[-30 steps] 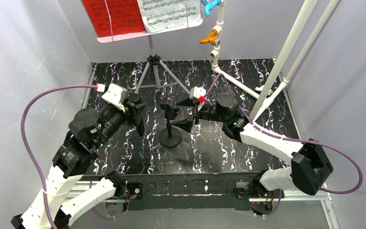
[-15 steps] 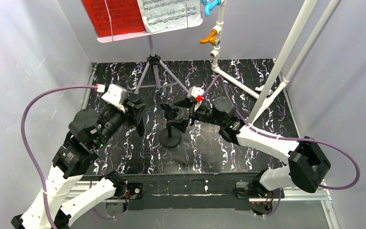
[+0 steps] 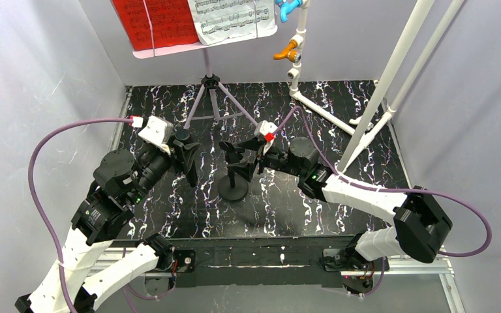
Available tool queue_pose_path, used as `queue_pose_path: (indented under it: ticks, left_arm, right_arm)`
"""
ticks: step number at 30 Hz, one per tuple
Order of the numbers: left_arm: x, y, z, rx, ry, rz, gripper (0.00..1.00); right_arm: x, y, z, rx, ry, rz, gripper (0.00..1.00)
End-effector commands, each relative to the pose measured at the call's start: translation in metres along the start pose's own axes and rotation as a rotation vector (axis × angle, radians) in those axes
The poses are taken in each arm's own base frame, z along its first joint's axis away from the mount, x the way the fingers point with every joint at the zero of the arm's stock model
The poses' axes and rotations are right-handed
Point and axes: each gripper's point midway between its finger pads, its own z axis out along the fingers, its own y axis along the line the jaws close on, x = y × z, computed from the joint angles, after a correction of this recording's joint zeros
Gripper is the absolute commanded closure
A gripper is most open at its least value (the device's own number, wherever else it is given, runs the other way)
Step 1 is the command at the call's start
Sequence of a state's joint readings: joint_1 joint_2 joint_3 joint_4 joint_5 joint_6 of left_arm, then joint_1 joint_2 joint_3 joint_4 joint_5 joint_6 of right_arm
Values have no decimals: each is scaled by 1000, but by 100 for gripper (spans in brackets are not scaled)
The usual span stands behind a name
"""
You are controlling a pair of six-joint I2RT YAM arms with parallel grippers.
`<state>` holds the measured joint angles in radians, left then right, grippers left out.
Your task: Set up the instrument practice props
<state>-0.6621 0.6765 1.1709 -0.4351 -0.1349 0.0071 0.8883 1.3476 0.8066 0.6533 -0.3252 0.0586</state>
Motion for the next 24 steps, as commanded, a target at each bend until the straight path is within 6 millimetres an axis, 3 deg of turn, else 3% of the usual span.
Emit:
queue_pose_path:
  ticks: [1,9,16,18,23,24]
  left_arm:
    - [-5,2,-2,-8,-23,-4,100]
    - [-5,0,-1,-6,-24,-29,100]
    - [-5,0,-1,-4,-26,-35,100]
    - [-4,0,0,-4,-24,-34,100]
    - [-10,-1,4,-2,-33,-21,100]
    - [-12,0,5,-2,-37,-19,100]
  right_arm:
    - [-13,0,5,20,-47,-12,13]
    - [-12,-3,6,53,-42,-18,20]
    - [-10,-7,7,72,-32,-20,36]
    - [-9,-8,7,80,-28,-23,47]
    - [-3,-7,8,64,-1,-49,96]
    - [-1,-6,8,57,4,-53,99]
